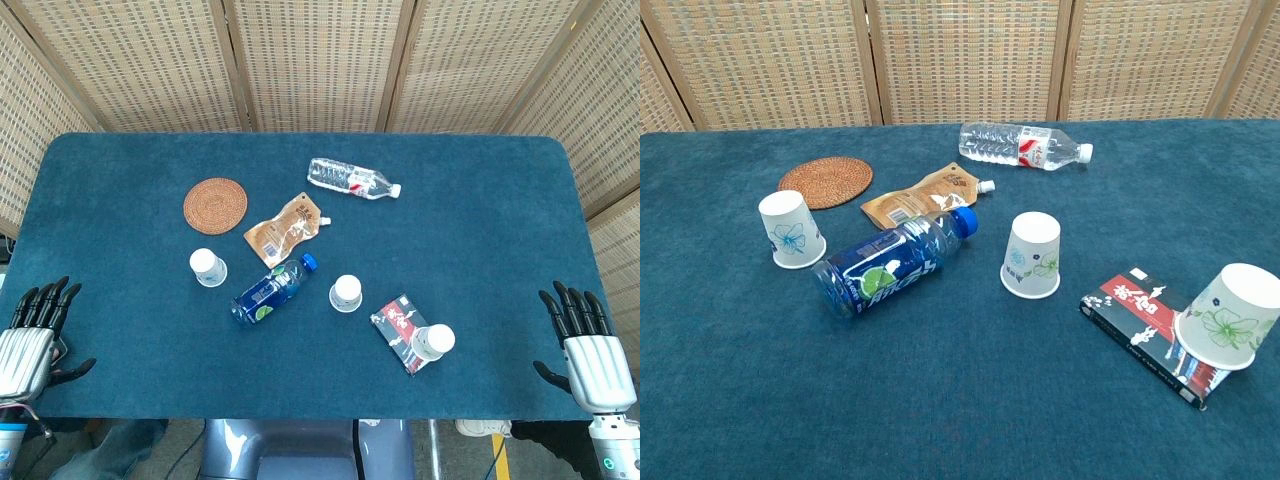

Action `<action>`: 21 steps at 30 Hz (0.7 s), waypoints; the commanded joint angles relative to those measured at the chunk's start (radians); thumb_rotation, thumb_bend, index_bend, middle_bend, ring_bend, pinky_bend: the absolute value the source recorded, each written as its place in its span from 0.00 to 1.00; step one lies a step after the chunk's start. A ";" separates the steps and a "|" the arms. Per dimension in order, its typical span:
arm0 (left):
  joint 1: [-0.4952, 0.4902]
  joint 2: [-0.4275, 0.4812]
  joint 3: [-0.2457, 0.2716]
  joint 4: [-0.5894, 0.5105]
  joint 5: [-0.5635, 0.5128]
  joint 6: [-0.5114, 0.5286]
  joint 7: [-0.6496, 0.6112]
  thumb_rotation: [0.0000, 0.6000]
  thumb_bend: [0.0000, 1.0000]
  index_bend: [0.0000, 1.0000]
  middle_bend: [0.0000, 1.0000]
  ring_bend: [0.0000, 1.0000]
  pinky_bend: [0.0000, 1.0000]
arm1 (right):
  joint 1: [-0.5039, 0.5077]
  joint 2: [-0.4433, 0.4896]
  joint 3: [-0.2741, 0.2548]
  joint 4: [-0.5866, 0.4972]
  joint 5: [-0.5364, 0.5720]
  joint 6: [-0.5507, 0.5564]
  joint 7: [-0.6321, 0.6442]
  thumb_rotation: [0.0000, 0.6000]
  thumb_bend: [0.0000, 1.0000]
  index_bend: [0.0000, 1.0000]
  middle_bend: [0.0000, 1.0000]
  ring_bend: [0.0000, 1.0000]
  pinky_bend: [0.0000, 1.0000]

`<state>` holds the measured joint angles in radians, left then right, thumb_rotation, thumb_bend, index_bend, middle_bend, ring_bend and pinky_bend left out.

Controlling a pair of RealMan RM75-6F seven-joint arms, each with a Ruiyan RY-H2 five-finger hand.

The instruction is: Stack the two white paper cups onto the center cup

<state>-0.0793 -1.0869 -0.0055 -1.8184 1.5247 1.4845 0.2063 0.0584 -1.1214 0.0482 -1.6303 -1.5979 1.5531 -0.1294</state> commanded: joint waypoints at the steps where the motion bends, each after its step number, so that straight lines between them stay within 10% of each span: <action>1: 0.000 0.000 0.001 0.000 -0.001 -0.002 0.000 1.00 0.00 0.00 0.00 0.00 0.00 | 0.000 0.000 0.000 0.000 0.001 -0.001 -0.001 1.00 0.00 0.04 0.00 0.00 0.00; 21: -0.007 0.003 -0.018 -0.025 -0.008 0.001 0.009 1.00 0.00 0.00 0.00 0.00 0.00 | 0.200 0.067 -0.041 -0.049 -0.075 -0.324 0.155 1.00 0.00 0.15 0.10 0.01 0.01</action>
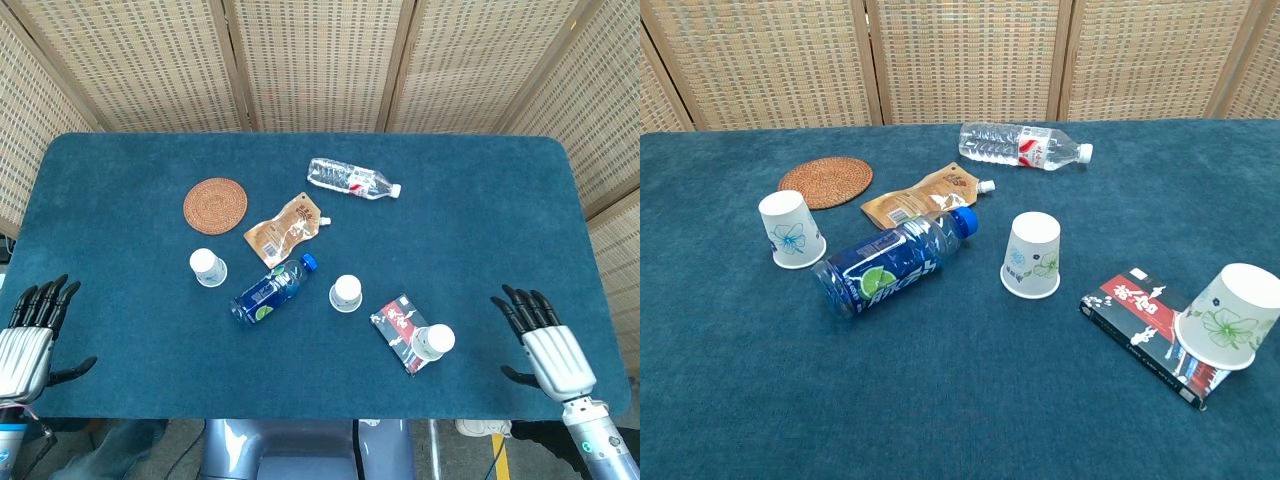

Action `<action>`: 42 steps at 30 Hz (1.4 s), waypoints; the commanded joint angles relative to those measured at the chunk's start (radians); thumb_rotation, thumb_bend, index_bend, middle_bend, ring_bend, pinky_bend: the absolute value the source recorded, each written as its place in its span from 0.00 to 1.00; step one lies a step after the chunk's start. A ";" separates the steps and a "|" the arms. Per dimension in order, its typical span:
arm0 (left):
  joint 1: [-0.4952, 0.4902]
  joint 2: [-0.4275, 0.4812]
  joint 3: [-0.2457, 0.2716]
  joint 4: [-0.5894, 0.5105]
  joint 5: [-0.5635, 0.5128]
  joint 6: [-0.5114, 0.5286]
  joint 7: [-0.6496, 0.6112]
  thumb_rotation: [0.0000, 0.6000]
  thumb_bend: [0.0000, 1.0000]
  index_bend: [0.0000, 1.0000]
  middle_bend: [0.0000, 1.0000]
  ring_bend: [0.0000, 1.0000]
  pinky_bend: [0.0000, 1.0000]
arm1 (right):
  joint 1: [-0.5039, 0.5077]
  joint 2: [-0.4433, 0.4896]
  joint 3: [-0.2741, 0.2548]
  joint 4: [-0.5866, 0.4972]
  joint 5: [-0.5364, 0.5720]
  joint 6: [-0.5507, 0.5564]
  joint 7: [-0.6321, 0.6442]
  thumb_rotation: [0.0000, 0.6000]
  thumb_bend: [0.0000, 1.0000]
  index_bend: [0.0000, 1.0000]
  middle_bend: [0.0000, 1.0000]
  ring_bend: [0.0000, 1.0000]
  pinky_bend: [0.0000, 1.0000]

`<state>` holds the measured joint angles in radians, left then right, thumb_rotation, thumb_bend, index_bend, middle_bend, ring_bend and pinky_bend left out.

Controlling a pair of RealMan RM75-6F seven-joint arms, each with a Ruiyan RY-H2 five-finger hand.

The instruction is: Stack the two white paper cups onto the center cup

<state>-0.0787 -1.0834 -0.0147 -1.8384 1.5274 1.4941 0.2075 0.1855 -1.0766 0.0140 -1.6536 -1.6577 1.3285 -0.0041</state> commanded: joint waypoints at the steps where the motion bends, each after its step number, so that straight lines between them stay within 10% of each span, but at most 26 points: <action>1: -0.014 -0.004 -0.014 -0.008 -0.020 -0.017 0.016 1.00 0.00 0.00 0.00 0.00 0.00 | 0.095 0.022 -0.002 -0.034 -0.006 -0.138 0.017 1.00 0.00 0.15 0.11 0.02 0.03; 28: -0.034 -0.024 -0.022 -0.021 -0.061 -0.046 0.075 1.00 0.00 0.00 0.00 0.00 0.00 | 0.225 -0.052 0.019 -0.011 0.176 -0.372 0.032 1.00 0.17 0.28 0.34 0.29 0.38; 42: -0.036 -0.012 -0.026 -0.019 -0.071 -0.048 0.048 1.00 0.00 0.00 0.00 0.00 0.00 | 0.257 -0.118 0.039 0.004 0.191 -0.374 0.135 1.00 0.38 0.53 0.54 0.48 0.56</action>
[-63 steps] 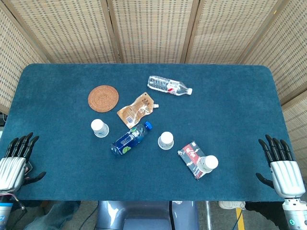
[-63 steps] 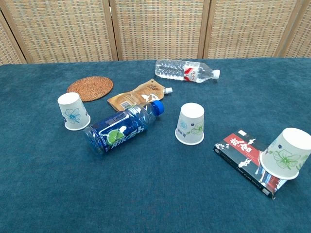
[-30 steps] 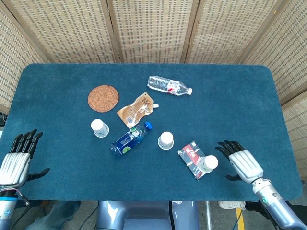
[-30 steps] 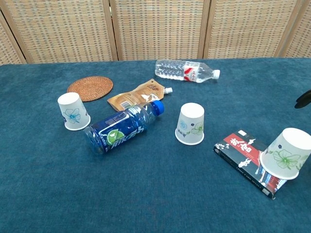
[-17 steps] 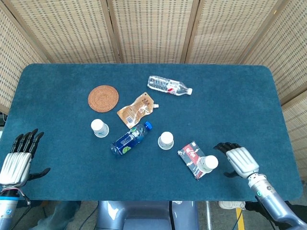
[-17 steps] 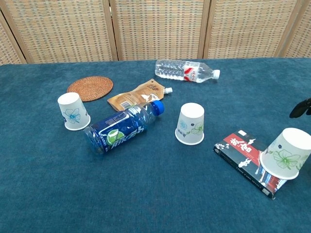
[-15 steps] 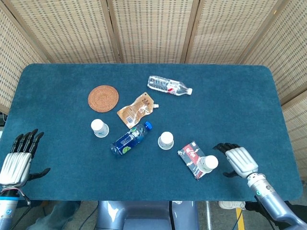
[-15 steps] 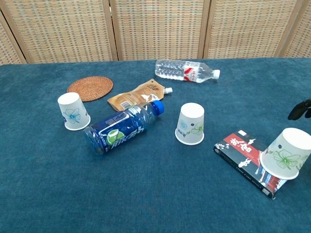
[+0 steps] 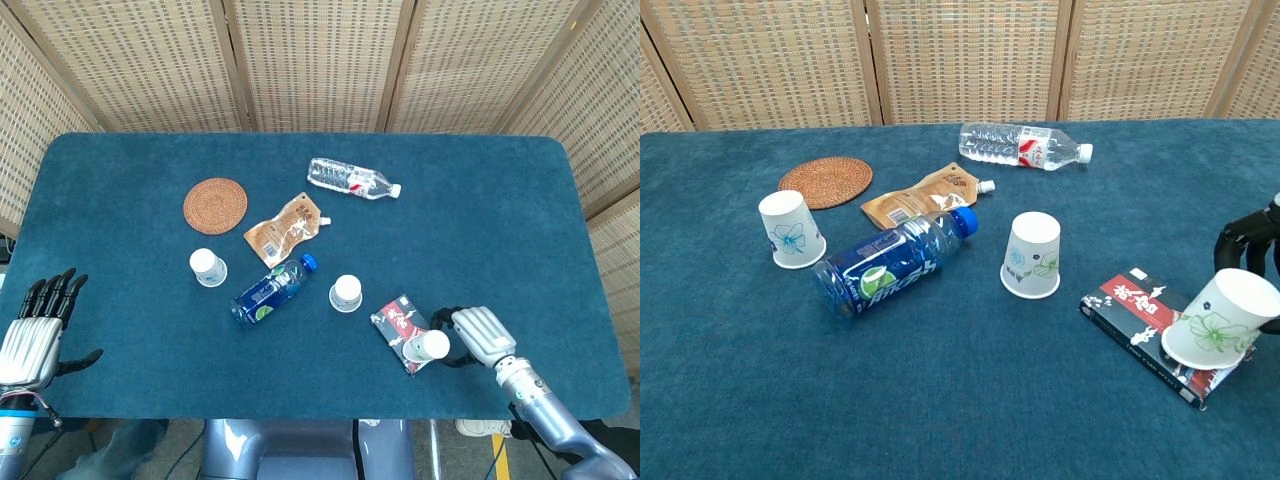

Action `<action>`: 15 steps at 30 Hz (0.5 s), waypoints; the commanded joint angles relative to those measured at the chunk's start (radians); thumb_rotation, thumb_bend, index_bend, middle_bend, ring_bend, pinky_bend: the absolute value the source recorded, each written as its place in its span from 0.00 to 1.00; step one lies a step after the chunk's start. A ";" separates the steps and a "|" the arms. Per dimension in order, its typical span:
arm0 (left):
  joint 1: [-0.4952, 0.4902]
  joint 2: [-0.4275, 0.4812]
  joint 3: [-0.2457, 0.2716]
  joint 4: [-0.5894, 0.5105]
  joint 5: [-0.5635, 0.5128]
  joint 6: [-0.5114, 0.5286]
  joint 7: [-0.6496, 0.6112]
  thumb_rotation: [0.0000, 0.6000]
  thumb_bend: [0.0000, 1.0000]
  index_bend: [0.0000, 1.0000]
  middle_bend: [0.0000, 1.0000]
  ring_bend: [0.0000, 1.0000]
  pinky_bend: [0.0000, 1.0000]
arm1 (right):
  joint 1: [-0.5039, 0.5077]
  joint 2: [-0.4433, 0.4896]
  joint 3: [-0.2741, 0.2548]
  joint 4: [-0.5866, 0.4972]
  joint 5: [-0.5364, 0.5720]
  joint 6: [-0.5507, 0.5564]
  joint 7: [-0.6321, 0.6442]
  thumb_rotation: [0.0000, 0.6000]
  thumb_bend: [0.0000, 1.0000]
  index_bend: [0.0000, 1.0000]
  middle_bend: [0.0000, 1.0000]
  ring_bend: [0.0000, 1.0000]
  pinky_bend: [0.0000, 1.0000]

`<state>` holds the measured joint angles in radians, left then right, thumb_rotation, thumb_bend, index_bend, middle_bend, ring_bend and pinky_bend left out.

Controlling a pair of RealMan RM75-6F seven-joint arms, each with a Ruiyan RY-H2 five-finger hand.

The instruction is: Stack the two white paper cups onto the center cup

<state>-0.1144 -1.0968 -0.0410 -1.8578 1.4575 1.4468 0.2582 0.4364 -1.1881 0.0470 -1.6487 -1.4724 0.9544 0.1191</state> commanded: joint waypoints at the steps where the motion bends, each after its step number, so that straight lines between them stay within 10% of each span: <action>1: -0.001 0.003 0.000 0.001 -0.002 -0.002 -0.005 1.00 0.00 0.00 0.00 0.00 0.00 | 0.008 -0.006 0.009 -0.004 0.007 0.002 0.018 1.00 0.38 0.53 0.54 0.48 0.56; 15: -0.028 0.007 -0.026 0.003 -0.071 -0.050 -0.011 1.00 0.00 0.00 0.00 0.00 0.00 | 0.188 0.054 0.198 -0.167 0.177 -0.095 -0.090 1.00 0.39 0.52 0.54 0.48 0.56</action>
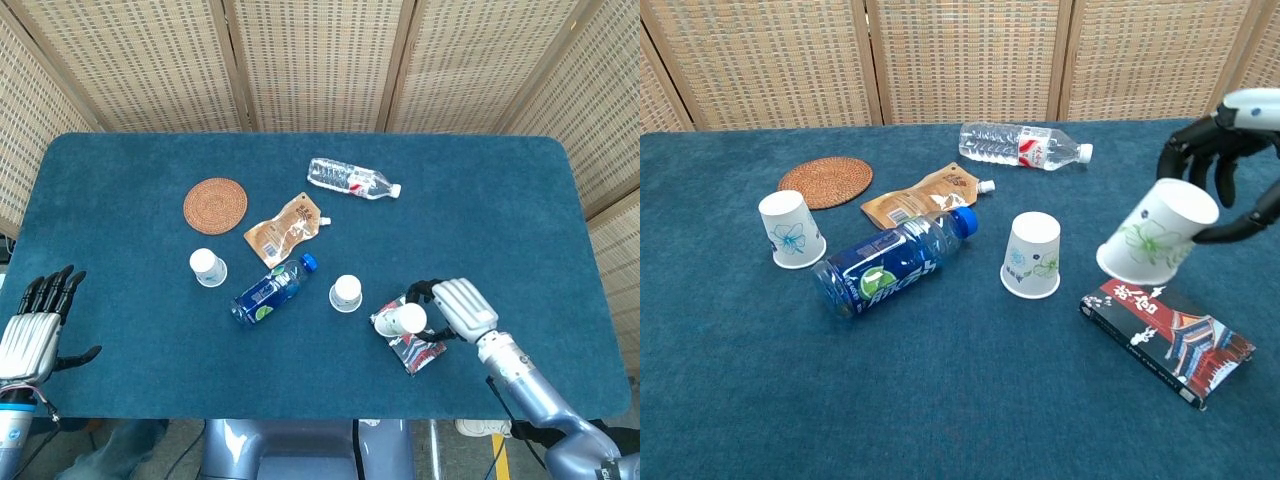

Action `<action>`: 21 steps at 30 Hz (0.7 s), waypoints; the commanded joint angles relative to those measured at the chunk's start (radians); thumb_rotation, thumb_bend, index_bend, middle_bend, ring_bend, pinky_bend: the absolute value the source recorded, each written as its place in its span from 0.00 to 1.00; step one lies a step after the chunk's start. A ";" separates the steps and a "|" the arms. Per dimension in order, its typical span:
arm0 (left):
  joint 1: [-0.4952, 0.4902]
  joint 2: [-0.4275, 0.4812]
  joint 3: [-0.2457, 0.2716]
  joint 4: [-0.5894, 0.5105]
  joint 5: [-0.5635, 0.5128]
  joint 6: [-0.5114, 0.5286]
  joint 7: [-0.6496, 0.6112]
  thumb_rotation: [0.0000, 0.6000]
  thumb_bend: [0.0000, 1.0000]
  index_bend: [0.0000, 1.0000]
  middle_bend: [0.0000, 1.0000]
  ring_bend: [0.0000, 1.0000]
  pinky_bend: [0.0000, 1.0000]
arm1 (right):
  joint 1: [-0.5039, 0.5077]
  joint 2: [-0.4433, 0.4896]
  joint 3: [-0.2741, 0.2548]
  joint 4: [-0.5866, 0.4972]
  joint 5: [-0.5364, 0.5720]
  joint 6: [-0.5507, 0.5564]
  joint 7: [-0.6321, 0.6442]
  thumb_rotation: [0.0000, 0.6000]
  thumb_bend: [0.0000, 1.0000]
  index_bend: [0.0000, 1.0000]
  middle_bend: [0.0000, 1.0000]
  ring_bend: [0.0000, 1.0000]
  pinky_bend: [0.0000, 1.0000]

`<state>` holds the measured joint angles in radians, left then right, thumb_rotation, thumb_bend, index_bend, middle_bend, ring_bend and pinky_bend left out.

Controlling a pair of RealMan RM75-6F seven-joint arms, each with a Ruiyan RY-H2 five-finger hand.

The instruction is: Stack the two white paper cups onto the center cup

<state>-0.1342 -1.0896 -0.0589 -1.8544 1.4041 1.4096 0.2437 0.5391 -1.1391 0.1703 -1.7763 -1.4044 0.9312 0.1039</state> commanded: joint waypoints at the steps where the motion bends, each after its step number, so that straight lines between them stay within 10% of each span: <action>1: -0.010 -0.001 -0.010 -0.001 -0.023 -0.015 0.004 1.00 0.00 0.00 0.00 0.00 0.00 | 0.102 0.003 0.086 -0.043 0.135 -0.084 -0.095 1.00 0.39 0.52 0.54 0.48 0.56; 8: -0.027 -0.006 -0.022 0.002 -0.079 -0.046 0.018 1.00 0.00 0.00 0.00 0.00 0.00 | 0.274 -0.042 0.152 -0.061 0.417 -0.140 -0.319 1.00 0.40 0.52 0.53 0.48 0.56; 21: -0.036 -0.005 -0.023 0.002 -0.103 -0.054 0.018 1.00 0.00 0.00 0.00 0.00 0.00 | 0.485 -0.131 0.086 -0.075 0.762 -0.042 -0.646 1.00 0.41 0.51 0.53 0.47 0.56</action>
<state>-0.1705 -1.0945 -0.0824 -1.8524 1.3008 1.3558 0.2618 0.9881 -1.2491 0.2756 -1.8442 -0.6860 0.8603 -0.4971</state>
